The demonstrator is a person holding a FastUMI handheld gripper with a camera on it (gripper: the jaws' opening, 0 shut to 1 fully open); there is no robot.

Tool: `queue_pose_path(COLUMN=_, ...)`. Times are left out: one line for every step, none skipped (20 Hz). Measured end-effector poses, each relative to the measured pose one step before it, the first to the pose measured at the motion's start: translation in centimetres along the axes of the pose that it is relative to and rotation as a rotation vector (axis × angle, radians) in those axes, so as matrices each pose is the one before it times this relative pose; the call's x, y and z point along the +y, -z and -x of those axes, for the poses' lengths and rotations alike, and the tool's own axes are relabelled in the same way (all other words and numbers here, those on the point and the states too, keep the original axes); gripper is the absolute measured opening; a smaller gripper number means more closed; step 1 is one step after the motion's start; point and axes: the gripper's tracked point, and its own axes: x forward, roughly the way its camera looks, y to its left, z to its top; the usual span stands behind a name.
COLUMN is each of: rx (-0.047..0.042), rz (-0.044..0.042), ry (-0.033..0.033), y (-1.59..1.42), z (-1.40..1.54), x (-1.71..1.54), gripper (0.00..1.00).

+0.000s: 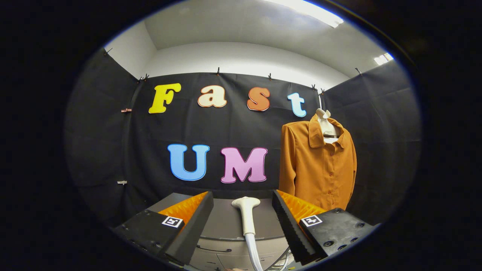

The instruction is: Iron the clothes twice with a garment steamer, once on the left side and once on the right side.

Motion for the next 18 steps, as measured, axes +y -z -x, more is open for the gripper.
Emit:
queue_pose_path(rx=0.00481, rz=0.00155, ry=-0.00818, y=0.359, z=-0.870, x=-0.031, gripper=0.98)
queue_pose_path(rx=0.00748, rz=0.00210, ry=-0.00737, y=0.439, z=-0.981, x=-0.152, gripper=0.98)
queue_pose_path(rx=0.00754, rz=0.00133, ry=-0.00861, y=0.400, z=-1.092, x=-0.234, gripper=0.98)
queue_pose_path(rx=0.01267, rz=-0.00149, ry=-0.00759, y=0.498, z=-1.148, x=-0.226, gripper=0.98)
queue_pose_path(rx=0.01445, rz=-0.00307, ry=-0.00729, y=0.652, z=-1.148, x=-0.316, gripper=0.98)
queue_pose_path(rx=0.01529, rz=-0.00155, ry=-0.00629, y=0.624, z=-1.138, x=-0.237, gripper=0.98)
queue_pose_path(rx=0.01900, rz=-0.00027, ry=-0.00641, y=0.640, z=-1.226, x=-0.238, gripper=0.98)
queue_pose_path(rx=0.02086, rz=0.00085, ry=-0.00752, y=0.885, z=-1.065, x=-0.186, gripper=0.98)
queue_pose_path(rx=0.02367, rz=0.00175, ry=-0.00512, y=0.760, z=-1.045, x=-0.210, gripper=0.98)
queue_pose_path(rx=0.02540, rz=0.00166, ry=-0.00503, y=0.833, z=-0.948, x=-0.197, gripper=0.98)
queue_pose_path(rx=0.02690, rz=0.00132, ry=-0.00579, y=0.822, z=-0.958, x=-0.095, gripper=0.98)
queue_pose_path(rx=0.02632, rz=0.00037, ry=-0.00513, y=0.833, z=-0.817, x=-0.135, gripper=0.98)
queue_pose_path(rx=0.02666, rz=0.00059, ry=-0.00428, y=0.792, z=-0.861, x=-0.059, gripper=0.98)
queue_pose_path(rx=0.02587, rz=-0.00017, ry=-0.00275, y=0.840, z=-0.768, x=-0.160, gripper=0.98)
queue_pose_path(rx=0.02826, rz=-0.00012, ry=-0.00108, y=0.812, z=-0.764, x=-0.172, gripper=0.98)
queue_pose_path(rx=0.02809, rz=0.00009, ry=-0.00076, y=0.827, z=-0.732, x=-0.128, gripper=0.98)
queue_pose_path(rx=0.02853, rz=0.00053, ry=-0.00004, y=0.715, z=-0.708, x=-0.143, gripper=0.98)
queue_pose_path(rx=0.02505, rz=-0.00001, ry=-0.00296, y=0.710, z=-0.617, x=-0.061, gripper=0.98)
